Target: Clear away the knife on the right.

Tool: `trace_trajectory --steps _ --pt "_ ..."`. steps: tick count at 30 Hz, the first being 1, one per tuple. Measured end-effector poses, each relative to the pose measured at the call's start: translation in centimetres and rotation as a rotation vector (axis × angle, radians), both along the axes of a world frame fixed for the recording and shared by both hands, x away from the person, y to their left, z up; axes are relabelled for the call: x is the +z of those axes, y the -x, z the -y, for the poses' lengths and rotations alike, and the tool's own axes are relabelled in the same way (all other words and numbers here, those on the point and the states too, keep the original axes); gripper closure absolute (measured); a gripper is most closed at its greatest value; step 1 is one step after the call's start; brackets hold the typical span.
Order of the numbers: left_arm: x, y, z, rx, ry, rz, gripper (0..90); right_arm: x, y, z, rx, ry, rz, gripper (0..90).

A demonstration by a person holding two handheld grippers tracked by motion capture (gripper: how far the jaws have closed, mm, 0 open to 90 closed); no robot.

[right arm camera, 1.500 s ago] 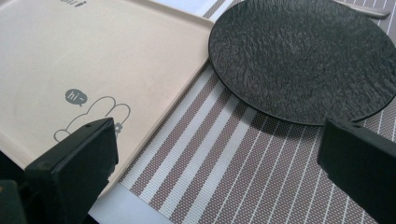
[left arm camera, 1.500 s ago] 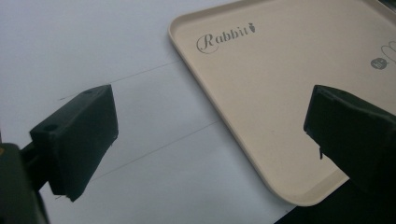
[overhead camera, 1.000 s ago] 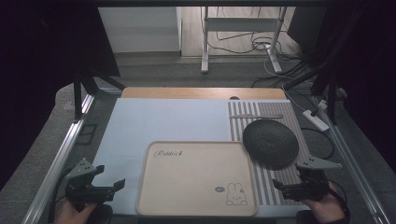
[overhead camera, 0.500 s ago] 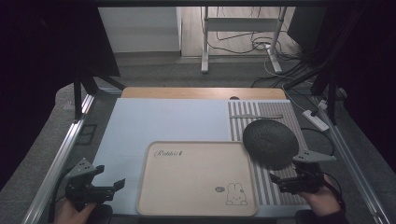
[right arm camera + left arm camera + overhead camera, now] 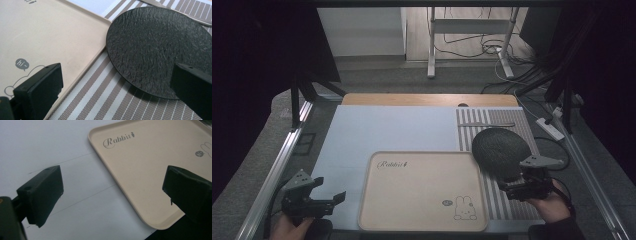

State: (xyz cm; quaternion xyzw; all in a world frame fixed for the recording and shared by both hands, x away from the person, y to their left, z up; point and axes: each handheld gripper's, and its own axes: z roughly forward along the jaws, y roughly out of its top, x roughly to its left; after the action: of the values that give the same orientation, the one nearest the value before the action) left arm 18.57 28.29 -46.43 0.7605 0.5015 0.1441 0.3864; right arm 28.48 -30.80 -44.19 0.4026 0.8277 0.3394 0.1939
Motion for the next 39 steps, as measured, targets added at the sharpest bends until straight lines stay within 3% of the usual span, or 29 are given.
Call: trace_trajectory --steps 19,29,39 --pt "0.0 -0.1 0.1 0.006 -0.008 -0.008 3.7 -0.4 -2.6 -0.2 0.002 -0.030 -0.027 0.0" --pt "0.0 -0.1 0.2 0.008 -0.020 -0.008 2.4 -0.6 -3.0 -0.4 0.009 -0.021 -0.031 0.0" --pt "0.0 -0.1 0.1 0.018 -0.014 -0.009 0.3 -0.9 -4.8 -0.9 0.009 -0.002 -0.032 0.0"
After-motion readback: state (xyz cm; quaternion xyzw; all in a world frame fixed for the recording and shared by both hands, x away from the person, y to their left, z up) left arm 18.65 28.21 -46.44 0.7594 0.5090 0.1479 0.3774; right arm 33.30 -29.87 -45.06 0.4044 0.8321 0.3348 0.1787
